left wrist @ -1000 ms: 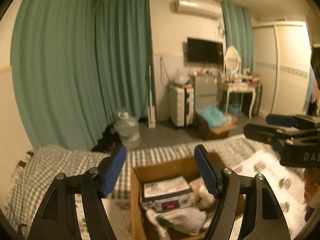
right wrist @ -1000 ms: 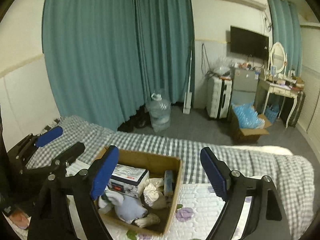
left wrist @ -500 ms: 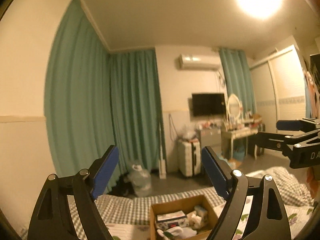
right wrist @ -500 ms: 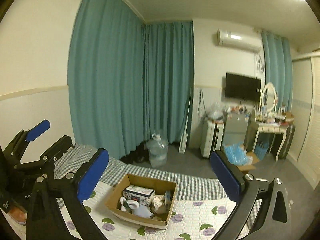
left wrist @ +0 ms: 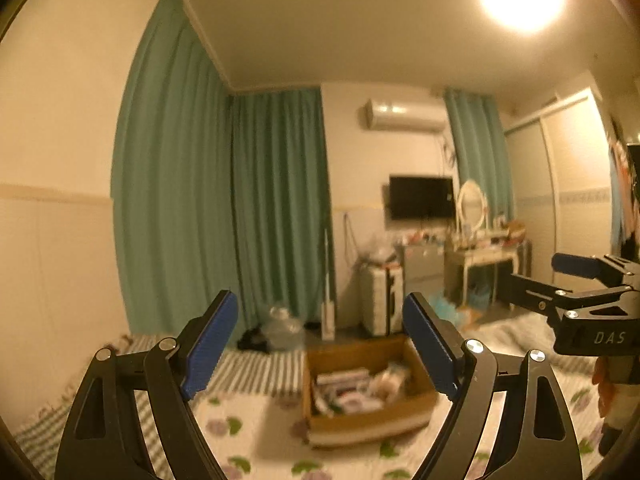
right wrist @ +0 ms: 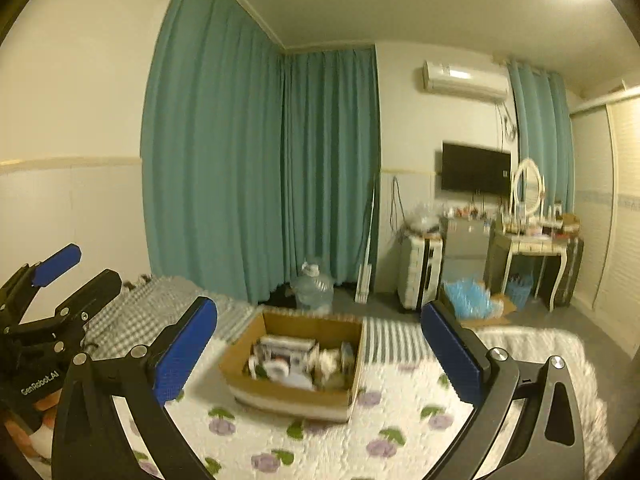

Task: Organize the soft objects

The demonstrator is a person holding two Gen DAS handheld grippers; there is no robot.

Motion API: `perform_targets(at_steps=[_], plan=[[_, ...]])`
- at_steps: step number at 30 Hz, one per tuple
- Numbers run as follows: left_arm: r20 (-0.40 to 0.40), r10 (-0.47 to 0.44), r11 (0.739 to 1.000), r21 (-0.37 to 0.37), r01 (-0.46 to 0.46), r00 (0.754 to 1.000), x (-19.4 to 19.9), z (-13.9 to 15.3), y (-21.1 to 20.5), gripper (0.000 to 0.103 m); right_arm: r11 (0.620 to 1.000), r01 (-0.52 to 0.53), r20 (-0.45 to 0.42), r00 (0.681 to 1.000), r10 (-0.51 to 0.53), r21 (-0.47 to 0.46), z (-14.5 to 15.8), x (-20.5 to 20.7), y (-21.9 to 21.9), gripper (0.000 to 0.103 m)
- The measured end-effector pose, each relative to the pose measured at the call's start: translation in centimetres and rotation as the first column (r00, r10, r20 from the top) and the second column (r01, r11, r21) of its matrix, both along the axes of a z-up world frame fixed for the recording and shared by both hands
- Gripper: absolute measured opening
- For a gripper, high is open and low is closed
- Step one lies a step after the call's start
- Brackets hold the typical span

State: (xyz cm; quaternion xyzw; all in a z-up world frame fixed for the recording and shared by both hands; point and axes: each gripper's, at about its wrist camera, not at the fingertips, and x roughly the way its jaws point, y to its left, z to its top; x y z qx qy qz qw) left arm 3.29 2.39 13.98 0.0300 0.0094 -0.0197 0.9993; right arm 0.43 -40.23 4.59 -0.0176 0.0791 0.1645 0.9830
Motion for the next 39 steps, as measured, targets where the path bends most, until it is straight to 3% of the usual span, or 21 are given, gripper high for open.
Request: perform_targets(at_steps=[5, 11, 15, 39], plan=[[-0.134, -0.007, 1.0, 0.003, 0.008, 0.991, 2.9, -5.4, -0.4, 0.085, 0.999, 0.036, -0.096, 0.995, -0.036, -0.002, -6.5, 3.4, 0.0, 0.103], [-0.218, 0.01, 1.0, 0.001, -0.01, 0.976, 4.7, -10.6, -0.6, 0.085, 0.998, 0.06, -0.186, 0.981, -0.059, 0.0, -10.8, 6.3, -0.1, 0.103], [-0.271, 0.002, 1.0, -0.023, -0.008, 0.963, 5.3, -12.0, -0.3, 0.085, 0.998, 0.063, -0.197, 0.978, -0.066, -0.021, -11.5, 6.7, 0.3, 0.103], [-0.281, -0.019, 0.999, -0.053, 0.004, 0.96, 4.7, -13.1, 0.3, 0.085, 0.997, 0.072, -0.217, 0.973, -0.075, -0.023, -11.7, 6.9, 0.3, 0.103]])
